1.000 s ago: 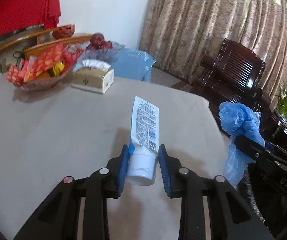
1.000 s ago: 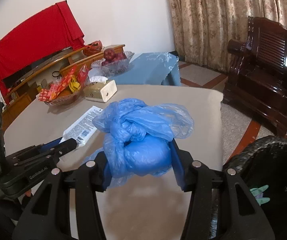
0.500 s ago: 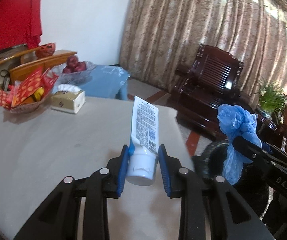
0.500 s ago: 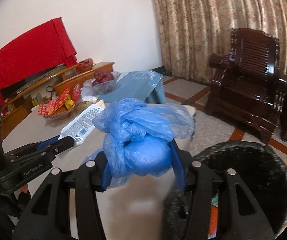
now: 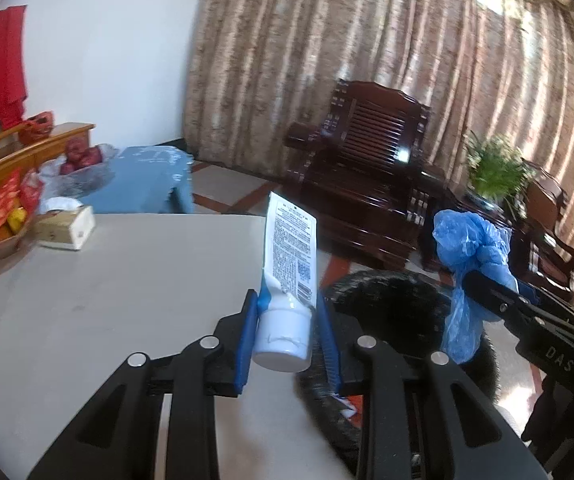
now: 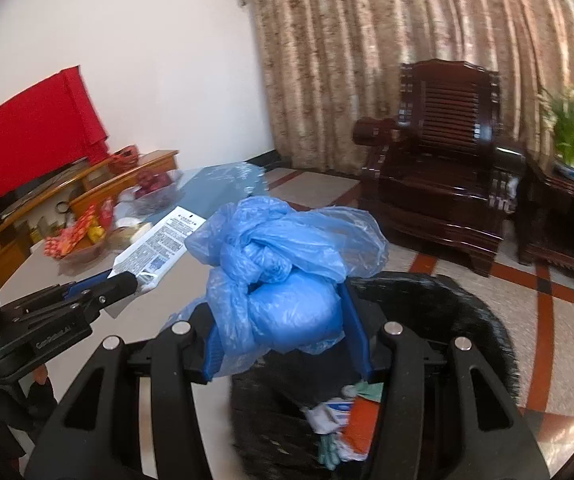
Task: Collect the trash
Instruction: 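Carry the white tube and blue shoe covers over the black bin with both tools, then open both tools to drop the tube and shoe covers into the bin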
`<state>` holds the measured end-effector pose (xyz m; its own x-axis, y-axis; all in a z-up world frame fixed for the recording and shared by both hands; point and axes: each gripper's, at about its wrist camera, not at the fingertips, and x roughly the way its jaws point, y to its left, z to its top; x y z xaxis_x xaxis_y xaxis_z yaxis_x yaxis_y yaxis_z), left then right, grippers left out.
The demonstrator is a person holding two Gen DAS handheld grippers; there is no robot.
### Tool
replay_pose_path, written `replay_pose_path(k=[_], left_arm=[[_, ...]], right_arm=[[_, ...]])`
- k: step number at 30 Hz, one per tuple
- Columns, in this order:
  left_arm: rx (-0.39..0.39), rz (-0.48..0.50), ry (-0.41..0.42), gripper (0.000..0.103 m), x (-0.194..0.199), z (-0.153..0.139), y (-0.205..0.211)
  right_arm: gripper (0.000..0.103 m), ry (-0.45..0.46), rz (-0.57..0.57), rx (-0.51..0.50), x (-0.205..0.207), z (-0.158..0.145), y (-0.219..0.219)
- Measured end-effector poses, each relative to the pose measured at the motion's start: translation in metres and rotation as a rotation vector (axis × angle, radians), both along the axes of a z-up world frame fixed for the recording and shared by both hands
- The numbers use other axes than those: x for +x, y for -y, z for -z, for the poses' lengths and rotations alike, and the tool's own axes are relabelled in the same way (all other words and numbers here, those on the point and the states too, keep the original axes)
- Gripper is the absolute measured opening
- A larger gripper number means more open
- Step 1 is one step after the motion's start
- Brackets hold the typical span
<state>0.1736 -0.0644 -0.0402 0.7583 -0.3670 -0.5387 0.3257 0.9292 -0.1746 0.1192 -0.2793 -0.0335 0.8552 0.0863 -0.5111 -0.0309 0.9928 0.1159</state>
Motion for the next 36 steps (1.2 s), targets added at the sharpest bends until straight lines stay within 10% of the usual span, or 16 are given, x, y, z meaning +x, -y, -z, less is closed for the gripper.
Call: replay_pose_path(k=[26, 36], left_arm=[[0.068, 0.220, -0.136, 0.028, 0.045, 0.074, 0.129], [0.063, 0.244, -0.131, 0.055, 0.048, 0.072, 0.129]], right_arm=[[0.051, -0.182, 0.173, -0.032, 0.023, 0.088, 0.096], [0.092, -0.174, 0.237, -0.046, 0.017, 0.091, 0.101]])
